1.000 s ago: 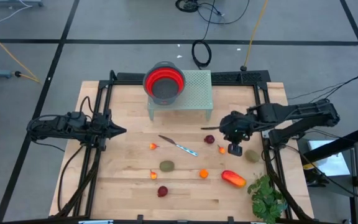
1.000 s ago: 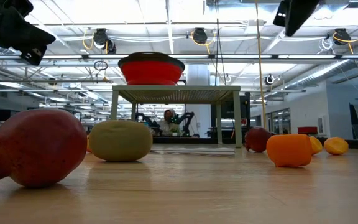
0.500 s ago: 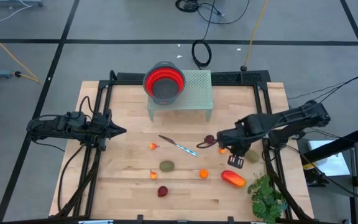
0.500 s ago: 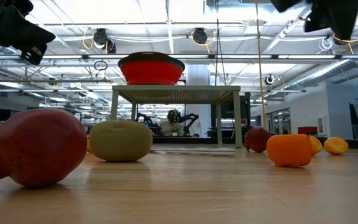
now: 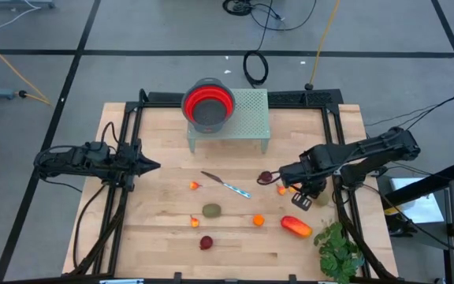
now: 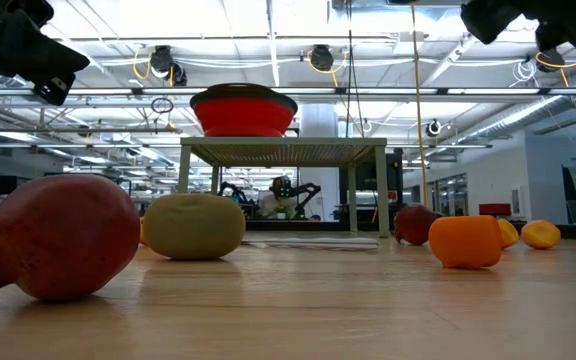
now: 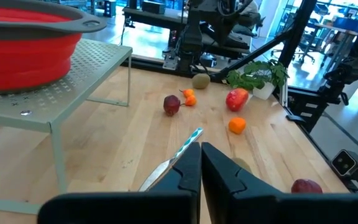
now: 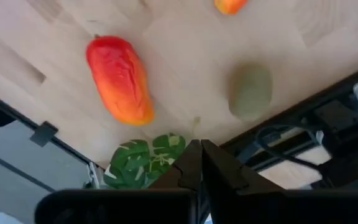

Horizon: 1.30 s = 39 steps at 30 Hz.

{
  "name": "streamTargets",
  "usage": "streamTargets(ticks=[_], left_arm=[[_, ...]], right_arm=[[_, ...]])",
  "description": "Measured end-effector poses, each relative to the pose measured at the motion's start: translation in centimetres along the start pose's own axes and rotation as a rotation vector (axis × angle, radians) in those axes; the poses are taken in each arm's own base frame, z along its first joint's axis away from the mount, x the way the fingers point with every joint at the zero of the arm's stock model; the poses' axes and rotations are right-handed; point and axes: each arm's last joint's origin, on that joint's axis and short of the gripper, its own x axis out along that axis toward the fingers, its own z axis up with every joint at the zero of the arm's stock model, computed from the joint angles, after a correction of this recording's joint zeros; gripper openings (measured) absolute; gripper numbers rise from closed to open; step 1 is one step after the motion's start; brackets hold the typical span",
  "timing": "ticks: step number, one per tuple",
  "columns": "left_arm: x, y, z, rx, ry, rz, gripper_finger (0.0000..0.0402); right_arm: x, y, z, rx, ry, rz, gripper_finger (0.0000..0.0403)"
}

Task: Pick & Place Fruit
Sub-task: Put the kiwi into the red strainer bowl

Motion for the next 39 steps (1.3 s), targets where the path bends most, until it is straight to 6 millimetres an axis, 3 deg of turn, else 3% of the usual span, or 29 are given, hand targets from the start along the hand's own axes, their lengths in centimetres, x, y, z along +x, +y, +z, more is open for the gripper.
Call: streamTargets(ticks=[9, 26, 32, 39], left_arm=[[0.0, 0.0, 0.0, -0.003, 0.0, 0.002, 0.0004], [0.0, 0.0, 0.0, -0.005, 0.0, 0.003, 0.0011], [0.0, 0.0, 0.0, -0.005, 0.0, 0.004, 0.0003], [0.0, 0.0, 0.0, -0.004, -0.001, 0.004, 0.0013]], right_arm=[[1.7, -0.9, -0.3, 0.046, 0.037, -0.051, 0.007], [4.1, -1.6, 0.1, -0.072, 0.045, -0.137, 0.0265], [6.0, -2.5, 0.1, -0.091, 0.105, -0.197, 0.0302], [8.0, -3.3, 0.1, -0.123, 0.153, -0.238, 0.0315]])
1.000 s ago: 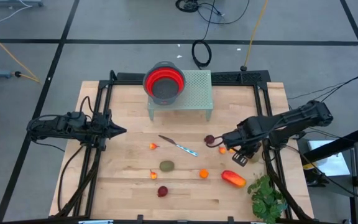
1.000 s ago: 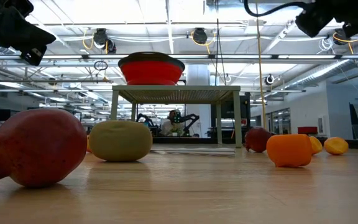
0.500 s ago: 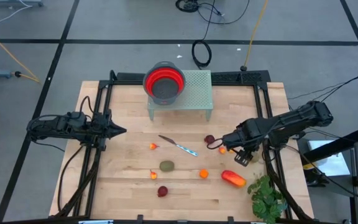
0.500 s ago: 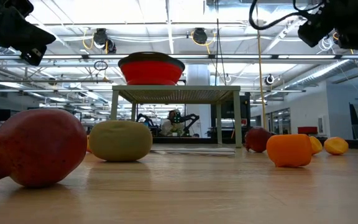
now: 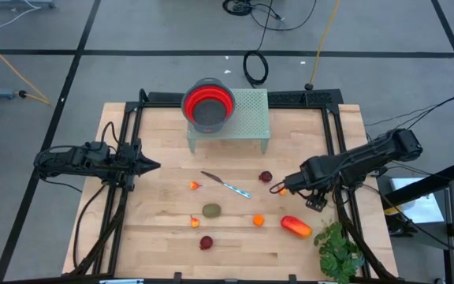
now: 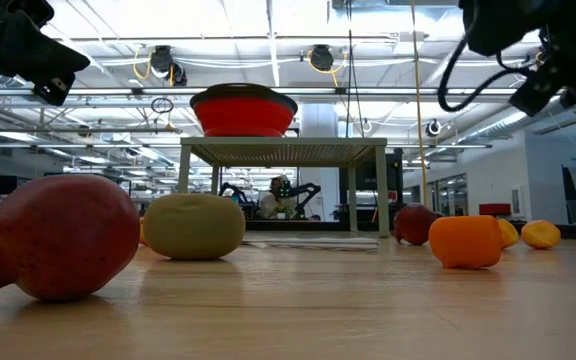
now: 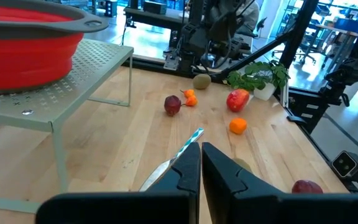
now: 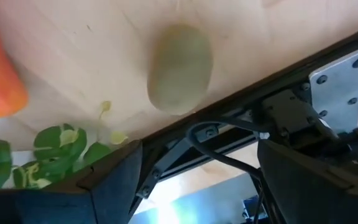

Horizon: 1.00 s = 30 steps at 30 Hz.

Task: Pick & Place Fruit
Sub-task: Put the kiwi into the red strainer bowl

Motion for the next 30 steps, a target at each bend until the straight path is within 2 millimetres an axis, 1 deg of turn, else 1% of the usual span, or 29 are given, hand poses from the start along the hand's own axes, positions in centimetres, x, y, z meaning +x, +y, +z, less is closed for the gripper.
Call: streamTargets(ticks=[6, 11, 19, 24, 30], left_arm=[[0.0, 0.0, 0.0, -0.006, 0.0, 0.0, 0.0002], [0.0, 0.0, 0.0, -0.009, -0.004, 0.017, 0.0011], [0.0, 0.2, 0.0, -0.004, -0.011, 0.055, 0.0003], [0.0, 0.2, 0.1, -0.002, -0.012, 0.055, 0.0015], [0.0, 0.2, 0.1, -0.005, -0.012, 0.055, 0.0011]], right_arm=[[1.5, -0.1, 0.4, -0.006, 0.005, 0.001, 0.0315], [1.5, 0.2, 0.7, -0.033, -0.034, 0.026, 0.0316], [1.7, 0.4, 1.0, -0.03, -0.061, 0.039, 0.0316], [3.4, 0.1, 1.2, 0.002, -0.038, 0.034, 0.0316], [5.2, -0.2, 1.6, 0.024, -0.035, 0.033, 0.0316]])
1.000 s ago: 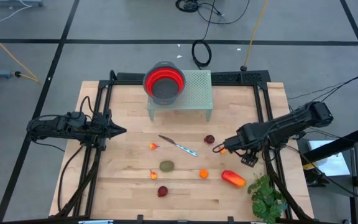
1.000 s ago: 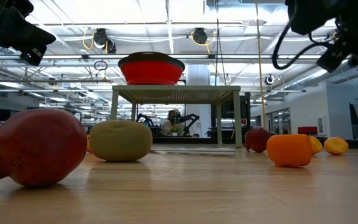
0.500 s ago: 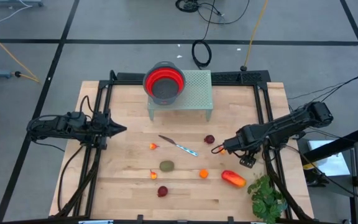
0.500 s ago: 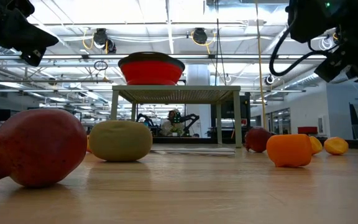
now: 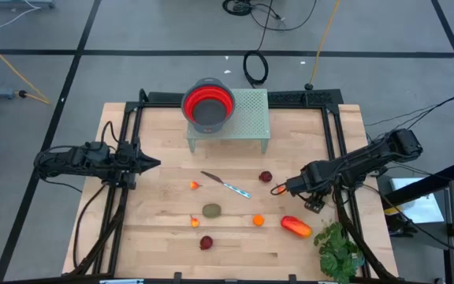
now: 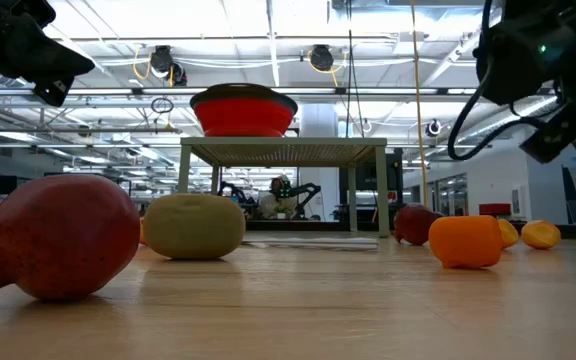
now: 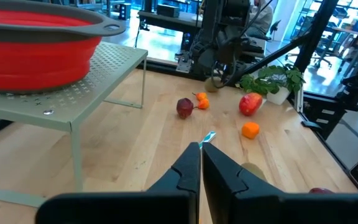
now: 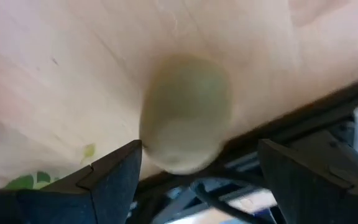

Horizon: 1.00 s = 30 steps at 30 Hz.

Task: Pick & Place Fruit
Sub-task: Put the kiwi into the red strainer bowl

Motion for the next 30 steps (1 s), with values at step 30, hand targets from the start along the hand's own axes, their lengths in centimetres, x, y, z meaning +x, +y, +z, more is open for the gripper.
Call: streamTargets(ticks=[30], left_arm=[[0.0, 0.0, 0.0, -0.024, 0.001, -0.004, 0.0009]], right_arm=[[1.7, 0.4, 0.9, 0.092, -0.053, 0.102, 0.0242]])
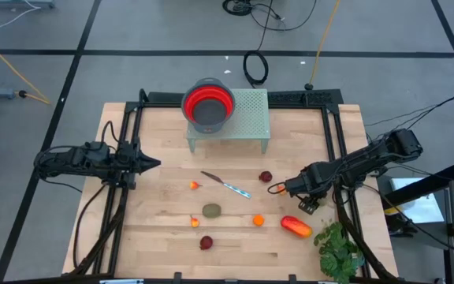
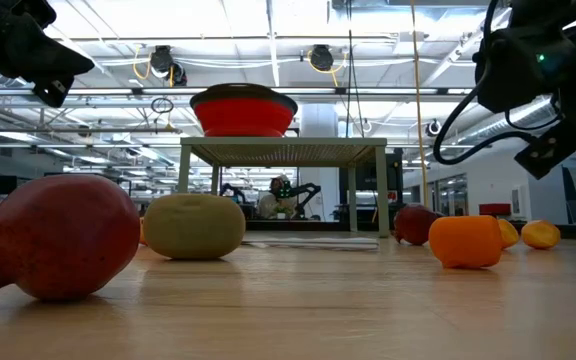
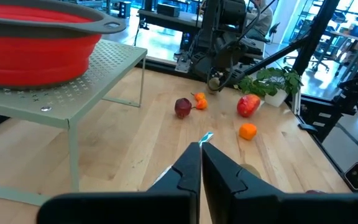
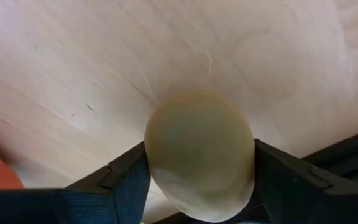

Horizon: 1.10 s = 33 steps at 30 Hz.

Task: Pick & Place Fruit
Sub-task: Put the kiwi into the red strainer bowl

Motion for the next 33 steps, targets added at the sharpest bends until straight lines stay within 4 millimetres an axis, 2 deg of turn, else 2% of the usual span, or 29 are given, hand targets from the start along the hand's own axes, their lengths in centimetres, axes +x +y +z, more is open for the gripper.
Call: streamTargets(ticks=[4, 12, 23, 33], left_arm=[[0.0, 0.0, 0.0, 0.001, 0.0, 0.0, 0.0002], [0.0, 0.0, 0.0, 0.005, 0.0, 0.0, 0.0018], [0.0, 0.0, 0.0, 0.039, 0.001, 0.0, 0.0019], [0.0, 0.0, -0.1, 0.066, 0.007, 0.001, 0.0019]], right_arm=[[0.0, 0.0, 0.0, 0.033, 0.001, 0.001, 0.0241], [-0.8, 0.5, -0.1, 0.056, 0.055, 0.063, 0.0238], [-6.4, 2.8, -0.1, 0.027, -0.025, 0.157, 0.0238], [-11.6, 4.8, 0.3, 0.051, -0.23, 0.308, 0.0238]])
